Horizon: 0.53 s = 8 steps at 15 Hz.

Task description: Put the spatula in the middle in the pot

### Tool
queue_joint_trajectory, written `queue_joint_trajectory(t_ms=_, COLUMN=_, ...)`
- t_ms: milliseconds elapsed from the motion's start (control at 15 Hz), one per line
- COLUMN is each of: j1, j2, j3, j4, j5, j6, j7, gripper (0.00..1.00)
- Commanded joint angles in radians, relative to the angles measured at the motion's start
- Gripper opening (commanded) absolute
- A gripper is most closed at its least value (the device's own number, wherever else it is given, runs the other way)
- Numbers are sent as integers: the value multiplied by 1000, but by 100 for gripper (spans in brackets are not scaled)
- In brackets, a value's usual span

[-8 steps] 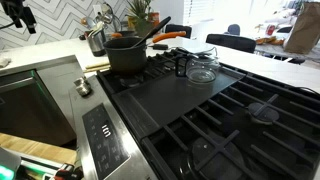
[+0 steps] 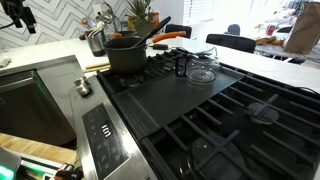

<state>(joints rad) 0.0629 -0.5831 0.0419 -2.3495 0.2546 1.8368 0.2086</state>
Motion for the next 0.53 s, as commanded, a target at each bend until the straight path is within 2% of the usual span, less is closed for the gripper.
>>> queue_joint_trajectory(t_ms=0, j1=-14, j2=0, j3=10, j4=2, j5=6, j6=-3, j7=-6, gripper=100)
queue_joint_trajectory(t_ms=467, j1=-115, j2=39, j3=-13, j4=-24, j5=-17, j6=94, j7=77, gripper=100)
